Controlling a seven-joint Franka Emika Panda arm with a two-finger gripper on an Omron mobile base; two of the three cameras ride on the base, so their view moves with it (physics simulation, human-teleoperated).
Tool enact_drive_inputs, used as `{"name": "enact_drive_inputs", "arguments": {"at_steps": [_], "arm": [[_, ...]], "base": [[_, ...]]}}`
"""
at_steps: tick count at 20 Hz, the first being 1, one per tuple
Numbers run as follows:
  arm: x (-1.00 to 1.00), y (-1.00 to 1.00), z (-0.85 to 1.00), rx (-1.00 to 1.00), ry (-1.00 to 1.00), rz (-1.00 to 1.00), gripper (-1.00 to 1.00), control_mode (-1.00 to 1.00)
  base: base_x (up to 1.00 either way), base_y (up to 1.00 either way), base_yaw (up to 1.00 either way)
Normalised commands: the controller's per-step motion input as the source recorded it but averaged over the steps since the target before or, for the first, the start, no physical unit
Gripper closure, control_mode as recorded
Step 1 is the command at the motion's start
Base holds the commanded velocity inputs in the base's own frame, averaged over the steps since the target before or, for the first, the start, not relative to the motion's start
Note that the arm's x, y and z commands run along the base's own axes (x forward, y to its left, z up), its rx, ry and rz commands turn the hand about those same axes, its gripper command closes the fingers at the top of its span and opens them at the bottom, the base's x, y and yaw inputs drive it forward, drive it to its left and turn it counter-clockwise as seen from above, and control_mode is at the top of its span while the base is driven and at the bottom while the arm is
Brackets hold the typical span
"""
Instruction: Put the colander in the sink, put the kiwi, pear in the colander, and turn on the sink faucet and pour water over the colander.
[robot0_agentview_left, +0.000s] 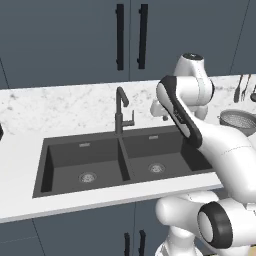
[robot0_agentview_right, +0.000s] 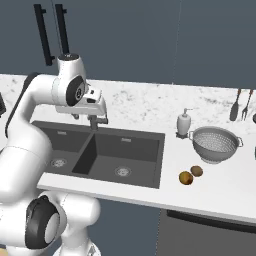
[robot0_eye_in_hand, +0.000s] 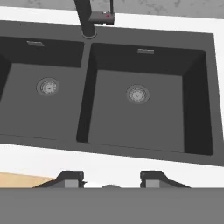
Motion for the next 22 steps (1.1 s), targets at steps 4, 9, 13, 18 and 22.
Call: {"name": "enact_drive_inputs", "arguments": {"at_steps": [4,9,13,18,22], "arm": [[-0.18,0.00,0.00,0.00,-0.03,0.00,-1.00,-1.00],[-0.33,-0.13,0.00,0.00,-0.01,-0.05,-1.00,-1.00],[-0.05,-0.73,-0.07,0.00,0.00,-0.08,-1.00,-1.00],[0.02,-1.00,-0.08,0.00,0.00,-0.08,-1.00,-1.00],[0.09,-0.99,-0.09,-0.02,0.01,-0.10,-1.00,-1.00]], "base": [[0.00,0.00,0.00],[0.00,0.00,0.00],[0.00,0.00,0.00],[0.00,0.00,0.00],[0.00,0.00,0.00]]}}
